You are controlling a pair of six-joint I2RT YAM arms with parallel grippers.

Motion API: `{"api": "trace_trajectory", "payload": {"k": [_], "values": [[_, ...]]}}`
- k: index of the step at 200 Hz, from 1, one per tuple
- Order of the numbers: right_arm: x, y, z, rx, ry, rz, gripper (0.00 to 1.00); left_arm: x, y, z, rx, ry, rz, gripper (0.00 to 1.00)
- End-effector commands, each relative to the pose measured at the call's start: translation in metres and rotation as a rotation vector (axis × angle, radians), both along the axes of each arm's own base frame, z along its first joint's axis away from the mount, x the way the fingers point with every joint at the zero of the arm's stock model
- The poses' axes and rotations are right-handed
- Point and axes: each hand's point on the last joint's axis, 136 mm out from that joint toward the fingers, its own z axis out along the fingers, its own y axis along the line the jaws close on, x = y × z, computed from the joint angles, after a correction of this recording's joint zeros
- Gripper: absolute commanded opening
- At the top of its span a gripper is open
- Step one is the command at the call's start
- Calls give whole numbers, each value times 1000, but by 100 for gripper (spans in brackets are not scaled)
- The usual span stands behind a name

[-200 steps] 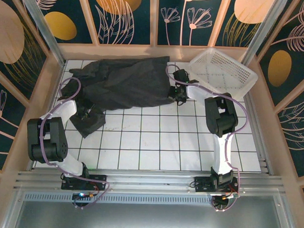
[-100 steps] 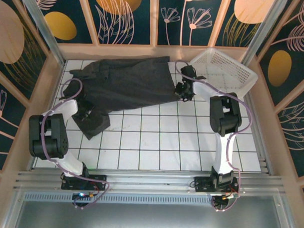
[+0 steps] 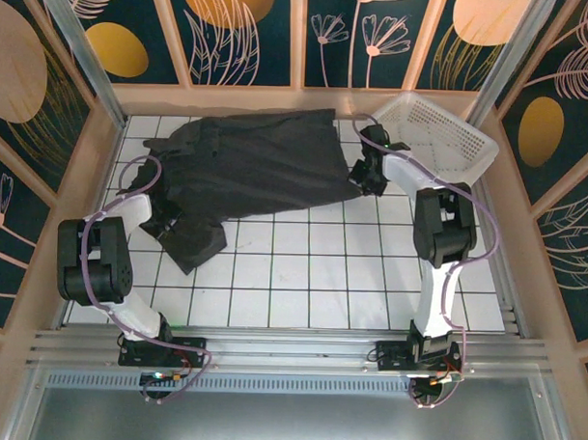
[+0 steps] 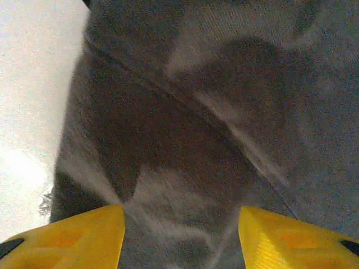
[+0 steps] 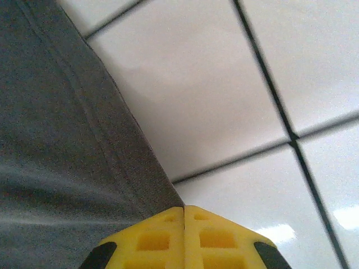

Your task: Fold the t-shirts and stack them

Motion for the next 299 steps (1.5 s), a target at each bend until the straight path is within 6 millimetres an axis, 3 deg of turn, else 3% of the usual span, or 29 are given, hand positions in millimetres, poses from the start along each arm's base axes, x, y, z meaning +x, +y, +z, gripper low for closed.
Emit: {"api": "trace_trajectory", "payload": {"k": [1,21,42,76,100,143,165,170,203,222,242,263,299], "values": [[-47,-24,10,-45,78,-69,0,-17,2,-15,22,91,-19,56],[-77,-24,8,-11,121,-72,0,-26,0,-24,7,124,-14,55],[-88,-30,5,-10,123,-81,0,-32,-1,-28,3,145,-10,54],[-69,-62,-3,-75,107,-153,0,-41,2,-34,15,184,8,48],[-57,-83,-17,-91,123,-204,0,-48,2,-42,10,219,26,35],[-51,-94,-35,-54,155,-235,3,-48,-2,-45,-18,210,44,34],[-49,-92,-28,-52,127,-224,18,-35,-7,-33,-48,156,26,37],[-51,-91,-25,-51,123,-220,20,-27,-8,-19,-55,109,20,39],[-74,-83,-7,-73,94,-232,32,0,-26,24,-156,-18,0,50],[-89,-65,3,-59,71,-203,34,15,-25,53,-160,-93,16,52],[-107,-36,-4,-28,101,-133,41,26,-16,81,-116,-152,44,52],[-121,-19,-19,-23,162,-94,47,35,-6,108,-64,-205,68,53],[-116,-19,-31,-30,188,-104,56,35,-2,124,-42,-233,78,55]]}}
